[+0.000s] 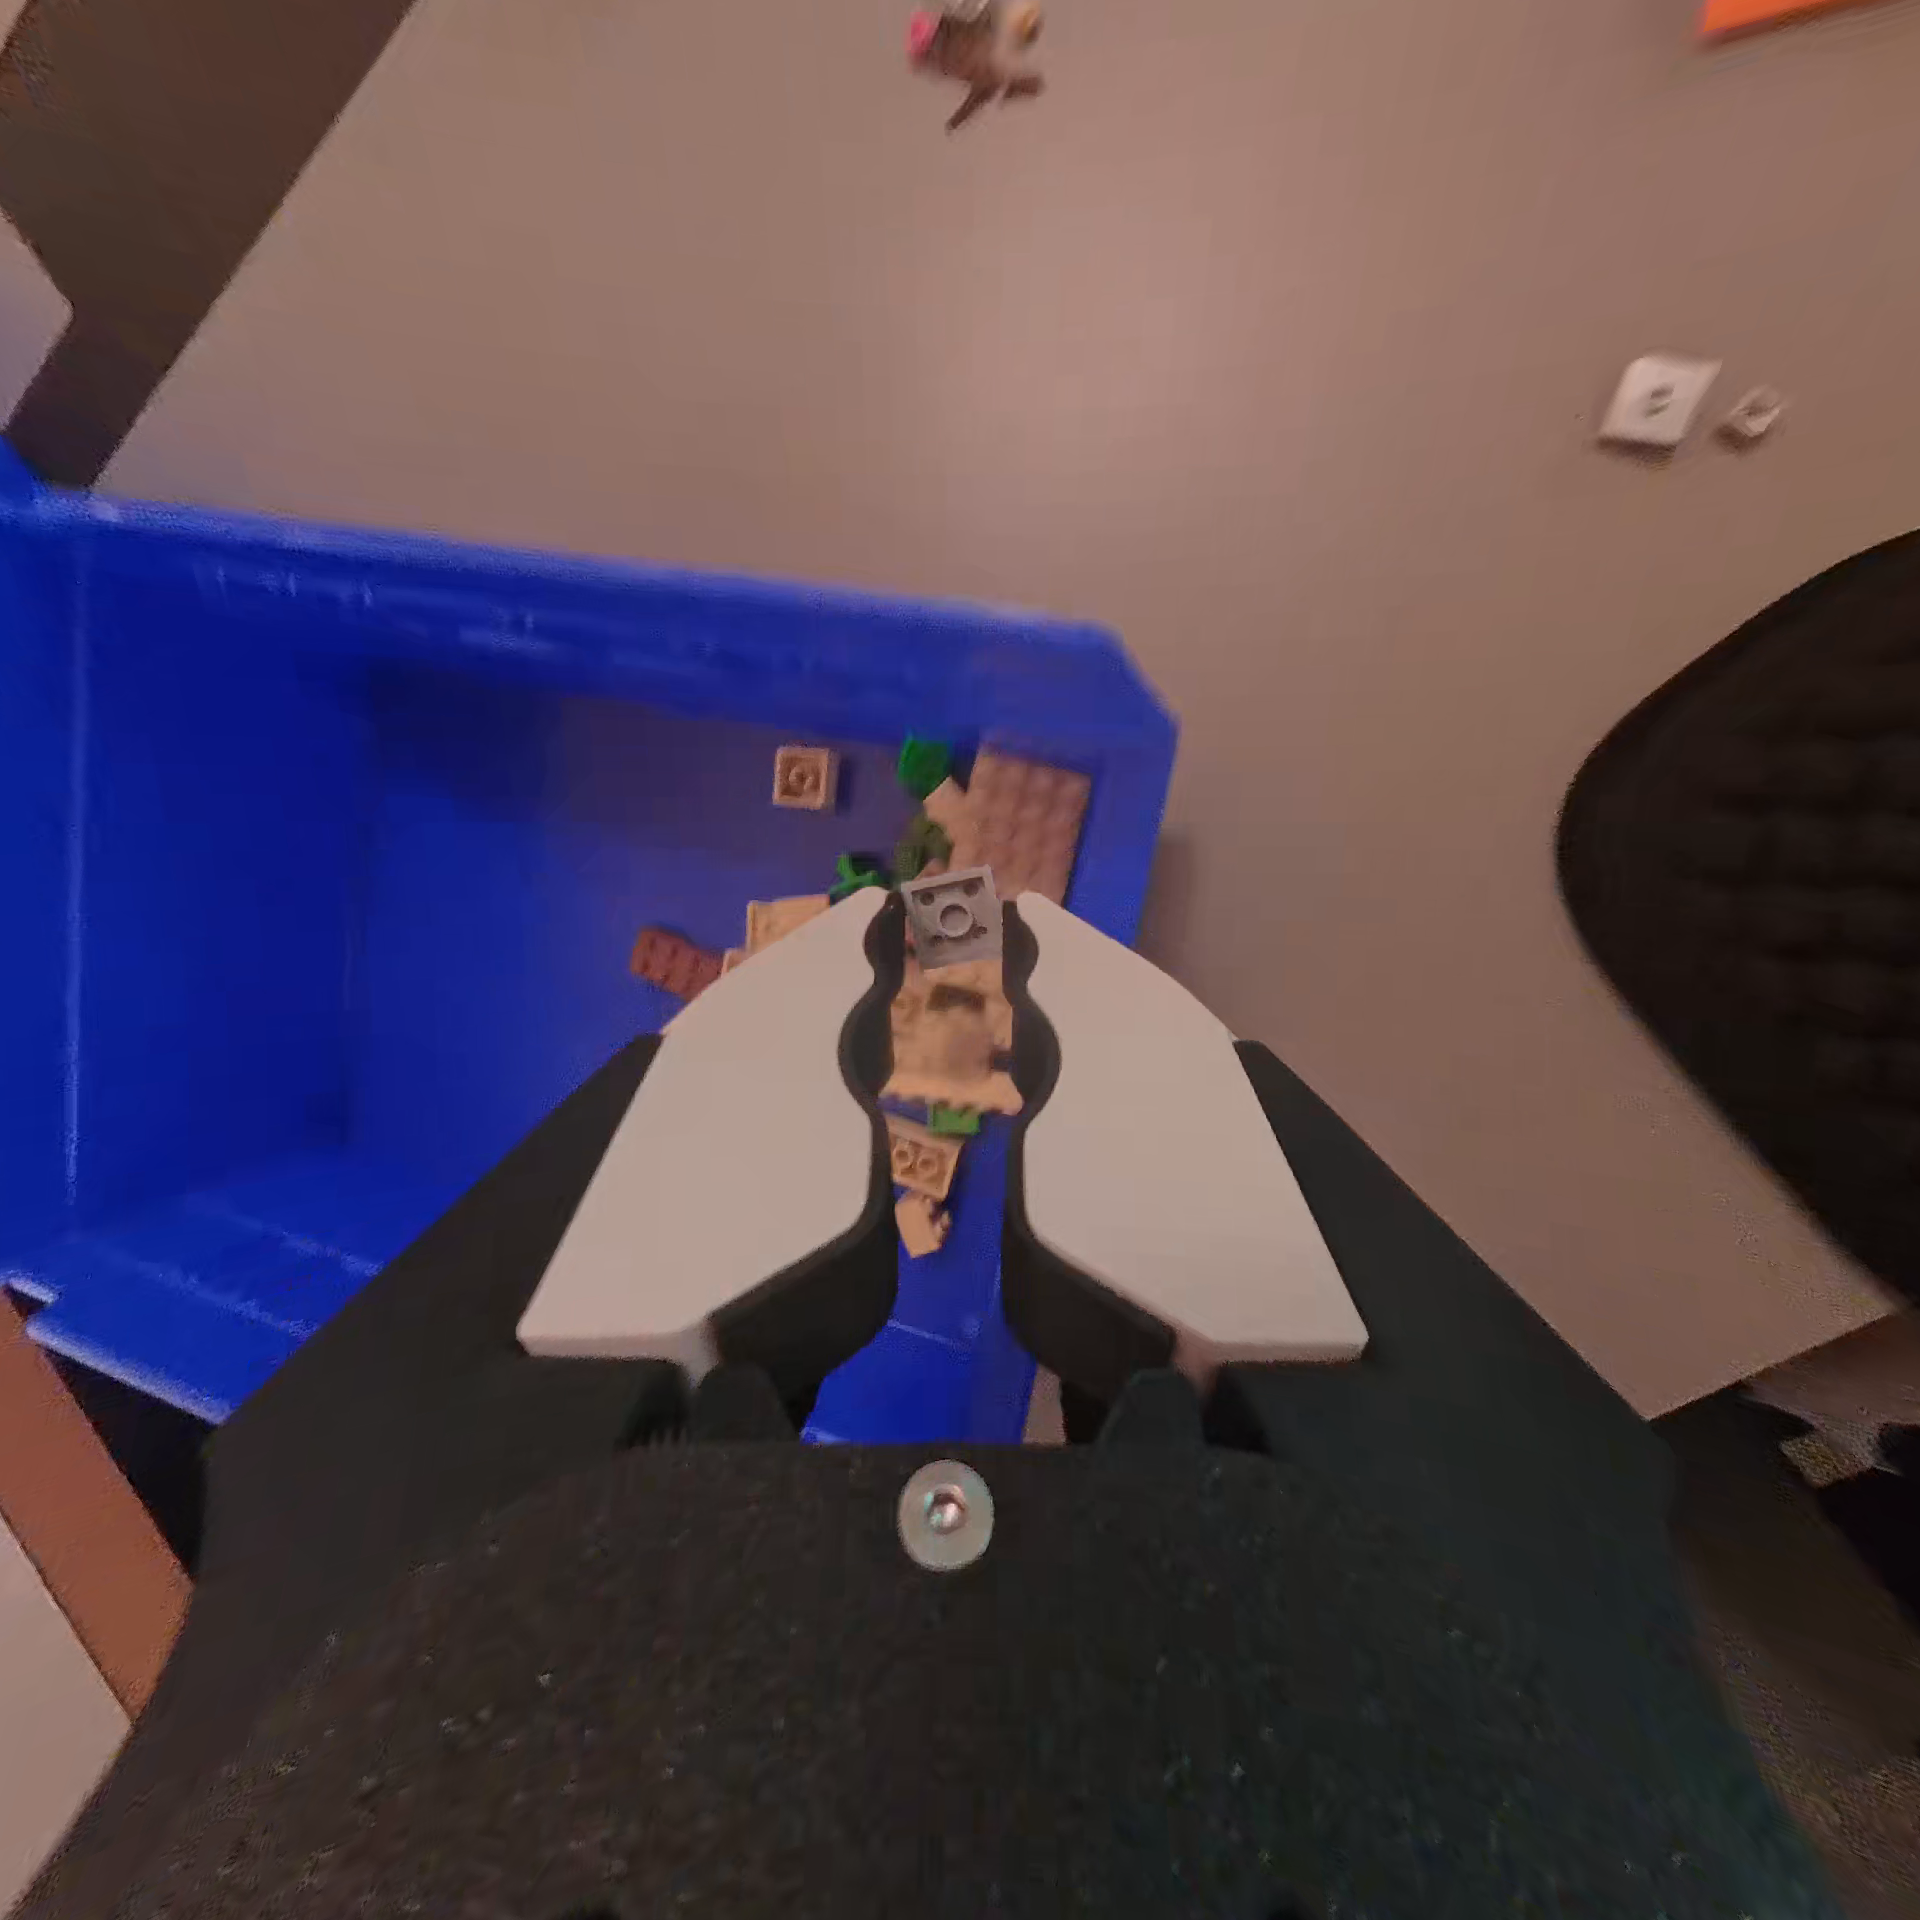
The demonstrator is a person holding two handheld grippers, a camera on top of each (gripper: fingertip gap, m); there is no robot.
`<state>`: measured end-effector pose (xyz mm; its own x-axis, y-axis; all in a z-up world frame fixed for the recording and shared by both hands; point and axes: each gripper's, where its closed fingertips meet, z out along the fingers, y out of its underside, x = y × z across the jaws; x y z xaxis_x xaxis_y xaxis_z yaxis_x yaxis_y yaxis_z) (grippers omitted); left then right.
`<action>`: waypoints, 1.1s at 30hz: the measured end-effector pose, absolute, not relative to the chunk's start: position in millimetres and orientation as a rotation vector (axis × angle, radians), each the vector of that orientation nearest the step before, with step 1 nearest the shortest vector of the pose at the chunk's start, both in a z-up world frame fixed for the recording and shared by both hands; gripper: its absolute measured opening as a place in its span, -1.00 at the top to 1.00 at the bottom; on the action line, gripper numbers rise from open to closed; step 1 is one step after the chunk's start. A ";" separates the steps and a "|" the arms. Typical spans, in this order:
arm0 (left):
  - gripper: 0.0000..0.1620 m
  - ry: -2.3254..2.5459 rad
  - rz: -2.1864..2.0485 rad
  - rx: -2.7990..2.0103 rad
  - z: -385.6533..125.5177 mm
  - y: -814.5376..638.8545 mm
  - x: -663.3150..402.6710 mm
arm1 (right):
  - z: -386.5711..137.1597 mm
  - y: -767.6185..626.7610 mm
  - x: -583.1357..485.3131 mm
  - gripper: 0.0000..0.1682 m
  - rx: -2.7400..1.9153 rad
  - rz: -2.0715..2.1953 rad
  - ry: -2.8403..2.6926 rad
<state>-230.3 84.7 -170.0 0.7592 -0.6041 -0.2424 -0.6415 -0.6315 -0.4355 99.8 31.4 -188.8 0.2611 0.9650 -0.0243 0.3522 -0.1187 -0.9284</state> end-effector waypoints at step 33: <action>0.81 1.294 -0.610 -2.245 -255.6 78.9 -29.5 | -191.3 26.7 96.0 0.72 -1.613 0.844 -1.273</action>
<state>-29.5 78.9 -255.6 0.4549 -0.8794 0.1406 -0.6680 -0.4414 -0.5991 96.0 26.7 -191.3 0.2409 0.9705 0.0128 0.3654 -0.0784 -0.9275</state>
